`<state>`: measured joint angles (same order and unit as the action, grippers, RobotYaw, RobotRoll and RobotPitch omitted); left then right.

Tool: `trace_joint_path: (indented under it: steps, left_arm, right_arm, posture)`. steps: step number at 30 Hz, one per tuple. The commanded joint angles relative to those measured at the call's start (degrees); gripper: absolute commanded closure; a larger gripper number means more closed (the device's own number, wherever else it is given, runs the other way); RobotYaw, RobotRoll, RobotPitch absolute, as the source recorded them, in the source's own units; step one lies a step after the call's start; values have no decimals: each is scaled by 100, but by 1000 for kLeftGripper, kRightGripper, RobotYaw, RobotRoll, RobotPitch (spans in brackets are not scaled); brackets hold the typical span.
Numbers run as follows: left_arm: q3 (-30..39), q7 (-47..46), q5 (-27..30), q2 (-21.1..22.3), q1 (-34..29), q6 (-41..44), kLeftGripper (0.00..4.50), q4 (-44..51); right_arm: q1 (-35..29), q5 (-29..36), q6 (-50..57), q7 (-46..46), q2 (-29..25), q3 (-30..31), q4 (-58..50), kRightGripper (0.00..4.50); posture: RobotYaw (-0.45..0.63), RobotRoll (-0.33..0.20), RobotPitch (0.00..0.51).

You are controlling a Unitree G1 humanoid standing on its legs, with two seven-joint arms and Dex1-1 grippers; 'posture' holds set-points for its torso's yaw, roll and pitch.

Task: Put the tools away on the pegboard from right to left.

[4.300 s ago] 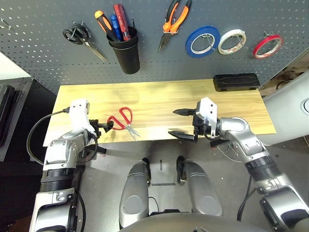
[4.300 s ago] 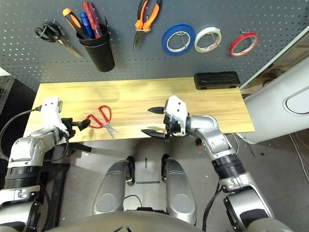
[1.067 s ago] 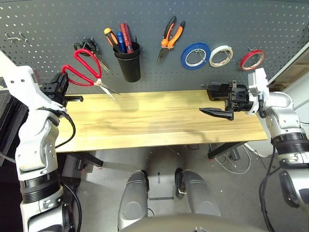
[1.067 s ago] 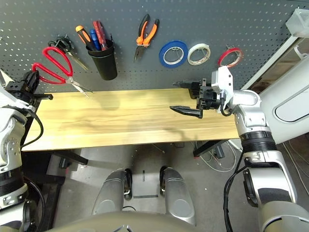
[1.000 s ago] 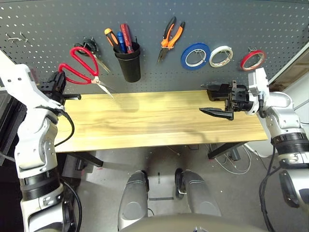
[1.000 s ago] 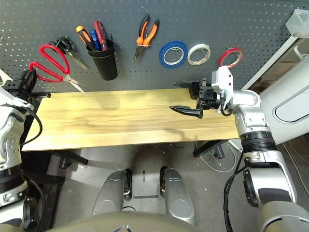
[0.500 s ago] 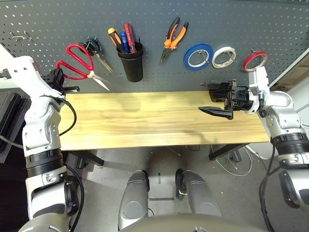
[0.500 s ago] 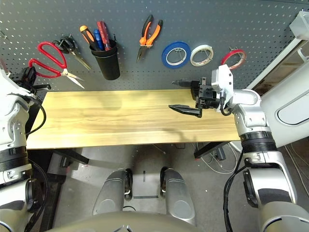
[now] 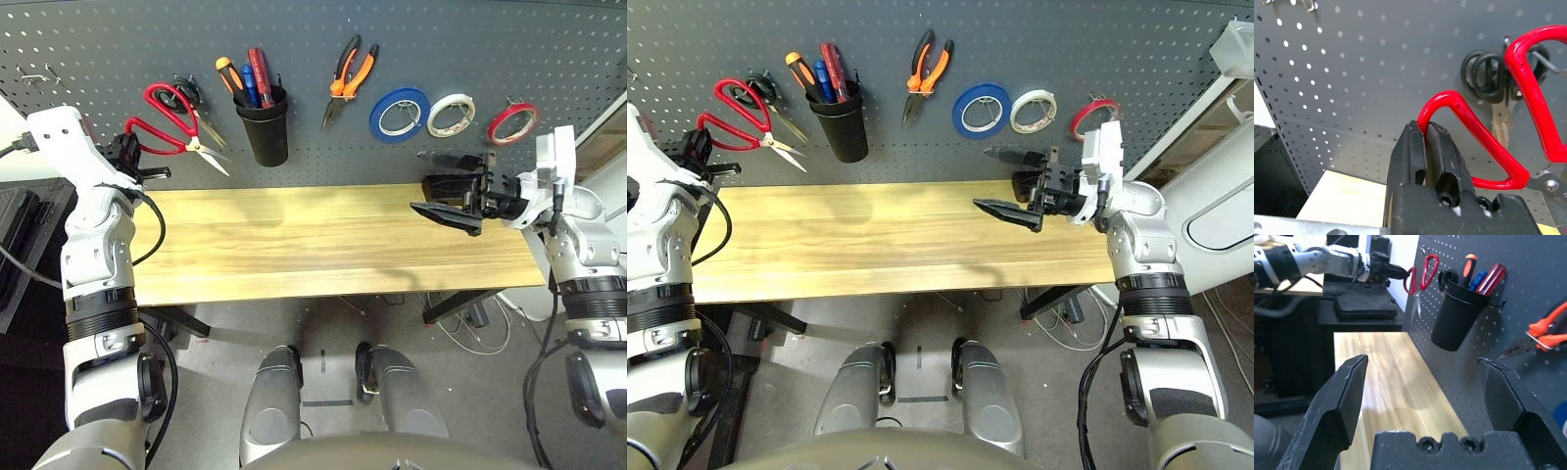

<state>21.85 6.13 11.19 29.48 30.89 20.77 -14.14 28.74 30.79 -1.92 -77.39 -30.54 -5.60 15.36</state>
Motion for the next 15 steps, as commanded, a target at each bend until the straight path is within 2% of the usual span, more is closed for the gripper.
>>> trace_joint_path:
  steps: [1, 12, 15]
  left_arm:
    - [-36, 1, 20, -55, 182, -55, 4473, -300]
    - [-293, 85, -38, -192, 639, -178, 4473, -1000]
    - [-392, 120, -80, -179, 663, -88, 3475, -1052]
  right_arm:
    - [-28, 57, 57, 95, -26, -107, -182, 0]
    - [40, 78, 121, 591, 245, -75, -393, 0]
    - [62, 103, 132, 702, 319, -73, -421, 0]
  posture:
    - [-5, 0, 98]
    - [-12, 0, 96]
    - [-12, 0, 97]
